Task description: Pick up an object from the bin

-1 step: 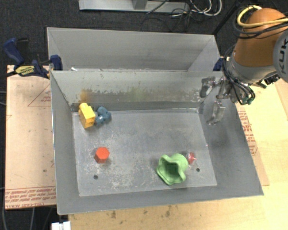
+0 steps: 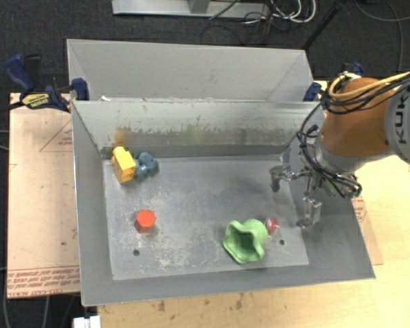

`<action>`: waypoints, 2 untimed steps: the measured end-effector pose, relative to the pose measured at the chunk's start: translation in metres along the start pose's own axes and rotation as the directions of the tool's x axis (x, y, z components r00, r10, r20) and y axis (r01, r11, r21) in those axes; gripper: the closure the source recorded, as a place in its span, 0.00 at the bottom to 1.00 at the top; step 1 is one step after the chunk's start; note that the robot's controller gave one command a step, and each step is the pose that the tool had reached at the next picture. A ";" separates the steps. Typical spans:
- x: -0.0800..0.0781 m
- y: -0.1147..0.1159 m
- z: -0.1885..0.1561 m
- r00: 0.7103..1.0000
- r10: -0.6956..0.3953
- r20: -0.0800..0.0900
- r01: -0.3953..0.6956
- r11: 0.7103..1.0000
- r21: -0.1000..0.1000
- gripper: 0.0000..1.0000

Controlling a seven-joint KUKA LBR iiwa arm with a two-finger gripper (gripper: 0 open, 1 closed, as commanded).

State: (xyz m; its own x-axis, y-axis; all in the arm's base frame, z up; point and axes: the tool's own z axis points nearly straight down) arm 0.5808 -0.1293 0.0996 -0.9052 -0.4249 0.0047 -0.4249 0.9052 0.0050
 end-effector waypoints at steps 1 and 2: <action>0.028 0.073 0.004 0.993 -0.117 0.003 0.117 0.993 0.000 0.00; 0.003 0.130 0.032 0.988 -0.154 0.004 0.154 0.988 0.000 0.00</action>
Offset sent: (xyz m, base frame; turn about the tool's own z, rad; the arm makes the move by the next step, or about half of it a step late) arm -0.0549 0.0502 -0.0026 -0.1135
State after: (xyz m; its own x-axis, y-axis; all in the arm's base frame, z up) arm 0.5229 -0.0129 0.0685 -0.8292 -0.5590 -0.0003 -0.5590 0.8292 0.0055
